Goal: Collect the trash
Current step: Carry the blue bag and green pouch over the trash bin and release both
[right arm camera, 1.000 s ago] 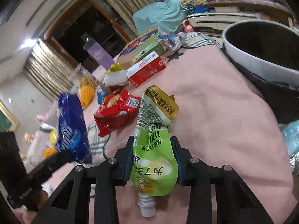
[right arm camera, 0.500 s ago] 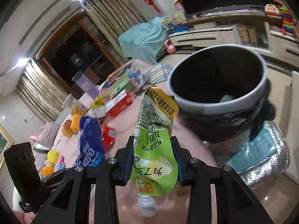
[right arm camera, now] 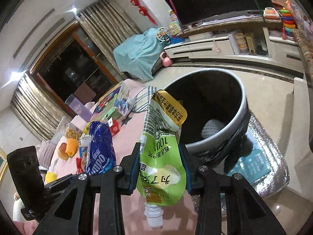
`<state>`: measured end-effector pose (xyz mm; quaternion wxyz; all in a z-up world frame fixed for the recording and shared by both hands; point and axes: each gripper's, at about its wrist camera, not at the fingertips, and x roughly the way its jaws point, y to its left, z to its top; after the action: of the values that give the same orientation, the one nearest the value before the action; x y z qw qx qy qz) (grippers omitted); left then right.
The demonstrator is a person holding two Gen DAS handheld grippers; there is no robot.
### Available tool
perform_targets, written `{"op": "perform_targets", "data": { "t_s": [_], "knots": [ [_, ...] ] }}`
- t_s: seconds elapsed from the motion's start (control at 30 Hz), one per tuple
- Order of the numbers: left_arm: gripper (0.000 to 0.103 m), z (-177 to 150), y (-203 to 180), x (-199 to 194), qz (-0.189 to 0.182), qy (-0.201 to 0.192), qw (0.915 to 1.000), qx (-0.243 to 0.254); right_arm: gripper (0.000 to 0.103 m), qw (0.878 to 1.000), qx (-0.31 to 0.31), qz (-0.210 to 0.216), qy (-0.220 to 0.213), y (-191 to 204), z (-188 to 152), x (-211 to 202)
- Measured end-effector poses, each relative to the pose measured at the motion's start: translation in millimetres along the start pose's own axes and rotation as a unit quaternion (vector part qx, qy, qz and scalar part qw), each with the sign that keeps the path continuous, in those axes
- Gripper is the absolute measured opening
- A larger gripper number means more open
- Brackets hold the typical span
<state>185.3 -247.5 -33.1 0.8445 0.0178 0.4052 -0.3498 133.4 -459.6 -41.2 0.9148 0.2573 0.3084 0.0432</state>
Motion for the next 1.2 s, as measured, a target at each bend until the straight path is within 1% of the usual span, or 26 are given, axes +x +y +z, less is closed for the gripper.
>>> {"op": "perform_targets", "data": {
  "t_s": [0.13,0.53,0.87,0.97,1.2],
  "knots": [
    [0.026,13.5,-4.1,13.6,0.000,0.008,1.0000,0.005,0.037,1.000,0.001,-0.007,-0.004,-8.2,11.9,1.6],
    [0.026,46.0,-15.5,42.3,-0.008,0.027,0.9994,0.020,0.037,1.000,0.005,-0.024,0.004,-24.0,40.9,15.0],
    [0.026,70.0,-26.0,66.5,-0.008,0.040,0.9989,0.024,0.037,0.999,0.007,-0.030,0.018,-34.3,53.3,25.1],
    [0.026,75.8,-29.5,69.8,-0.004,0.039,0.9987,0.033,0.037,0.999,0.009,-0.034,0.018,-37.7,55.6,25.7],
    [0.026,81.1,-28.5,78.6,0.001,0.047,0.9982,0.036,0.037,0.999,0.015,-0.040,0.024,-43.4,59.5,29.1]
  ]
}}
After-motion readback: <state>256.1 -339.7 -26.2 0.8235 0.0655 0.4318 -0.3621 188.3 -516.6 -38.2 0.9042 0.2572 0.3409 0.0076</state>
